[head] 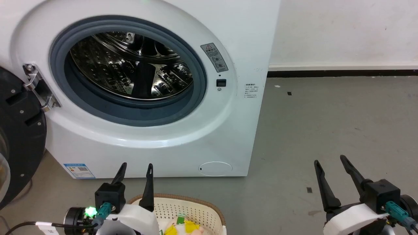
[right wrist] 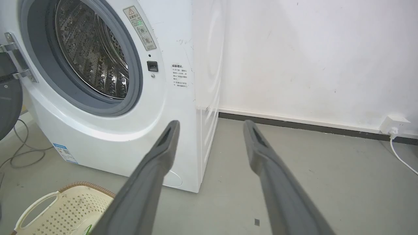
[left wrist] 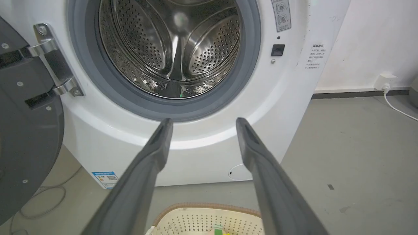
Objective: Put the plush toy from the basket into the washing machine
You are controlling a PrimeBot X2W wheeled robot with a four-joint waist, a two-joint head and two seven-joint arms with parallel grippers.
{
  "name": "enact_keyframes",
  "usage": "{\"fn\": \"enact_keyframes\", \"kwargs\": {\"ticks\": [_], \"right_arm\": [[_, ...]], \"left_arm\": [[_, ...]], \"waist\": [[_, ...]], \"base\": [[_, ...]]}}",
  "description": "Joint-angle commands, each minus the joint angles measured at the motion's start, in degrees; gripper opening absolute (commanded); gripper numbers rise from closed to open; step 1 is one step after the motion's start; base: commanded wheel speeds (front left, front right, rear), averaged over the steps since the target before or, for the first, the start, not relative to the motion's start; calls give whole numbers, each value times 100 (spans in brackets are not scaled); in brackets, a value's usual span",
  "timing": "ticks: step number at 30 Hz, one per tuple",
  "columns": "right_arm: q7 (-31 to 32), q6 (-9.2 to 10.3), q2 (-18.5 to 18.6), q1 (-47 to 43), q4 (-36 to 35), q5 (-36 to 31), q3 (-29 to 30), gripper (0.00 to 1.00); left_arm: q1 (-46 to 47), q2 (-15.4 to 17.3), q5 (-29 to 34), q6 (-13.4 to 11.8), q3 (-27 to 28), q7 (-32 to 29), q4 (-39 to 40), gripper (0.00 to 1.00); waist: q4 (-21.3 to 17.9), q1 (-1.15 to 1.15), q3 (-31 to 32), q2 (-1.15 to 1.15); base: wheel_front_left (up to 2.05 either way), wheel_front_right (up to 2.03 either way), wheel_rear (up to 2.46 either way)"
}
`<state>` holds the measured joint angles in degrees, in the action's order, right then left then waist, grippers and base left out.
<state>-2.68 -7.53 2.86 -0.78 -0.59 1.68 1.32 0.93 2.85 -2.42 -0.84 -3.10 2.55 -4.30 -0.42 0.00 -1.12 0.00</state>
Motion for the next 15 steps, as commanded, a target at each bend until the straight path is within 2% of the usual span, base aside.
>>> {"fn": "enact_keyframes", "kwargs": {"ticks": [1,15], "right_arm": [[-44,1,0,-33,-35,36,10,100],[-211,1,0,67,-188,129,54,100]], "left_arm": [[70,1,-41,-20,-36,50,-57,100],[356,4,-238,-66,-247,218,-655,100]], "waist": [[-6,0,-15,0],[-118,0,-342,0]], "base": [[0,0,0],[0,0,0]]}}
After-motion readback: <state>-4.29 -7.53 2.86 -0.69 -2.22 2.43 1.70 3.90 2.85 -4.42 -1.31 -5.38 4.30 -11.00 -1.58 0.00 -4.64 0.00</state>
